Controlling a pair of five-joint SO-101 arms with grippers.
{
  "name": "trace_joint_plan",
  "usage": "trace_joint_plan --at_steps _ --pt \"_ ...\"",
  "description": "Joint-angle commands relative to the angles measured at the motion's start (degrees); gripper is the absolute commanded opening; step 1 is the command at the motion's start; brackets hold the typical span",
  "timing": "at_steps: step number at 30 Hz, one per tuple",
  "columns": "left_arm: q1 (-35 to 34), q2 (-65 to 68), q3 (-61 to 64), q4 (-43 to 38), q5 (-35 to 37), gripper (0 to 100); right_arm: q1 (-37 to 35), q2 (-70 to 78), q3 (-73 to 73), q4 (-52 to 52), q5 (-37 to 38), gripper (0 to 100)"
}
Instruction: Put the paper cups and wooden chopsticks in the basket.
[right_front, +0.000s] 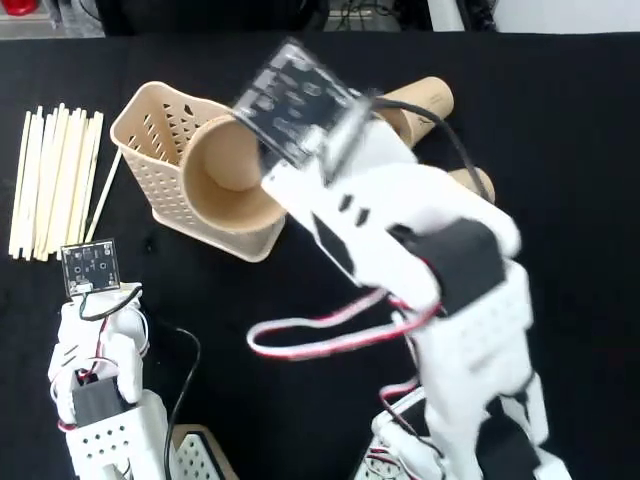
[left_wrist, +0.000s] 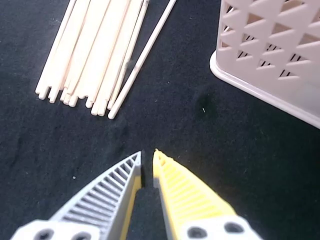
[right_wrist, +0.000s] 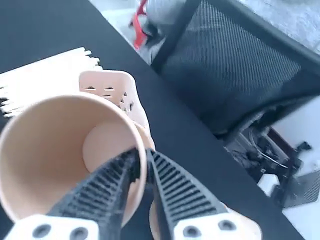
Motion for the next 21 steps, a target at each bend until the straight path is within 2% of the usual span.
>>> trace_joint_plan --at_steps 1,11,21 --pt "-0.4 -0.5 1.0 0.4 0.2 5 -0.4 3.0 -2.9 -4.5 -0.2 1.3" --pt "-0.4 -0.5 1.0 0.4 0.2 5 1.1 11.7 -2.9 -11.3 1.7 1.3" --pt "-0.4 -0.5 1.0 0.4 0.2 5 3.4 12.9 -2.9 -9.7 1.4 1.3"
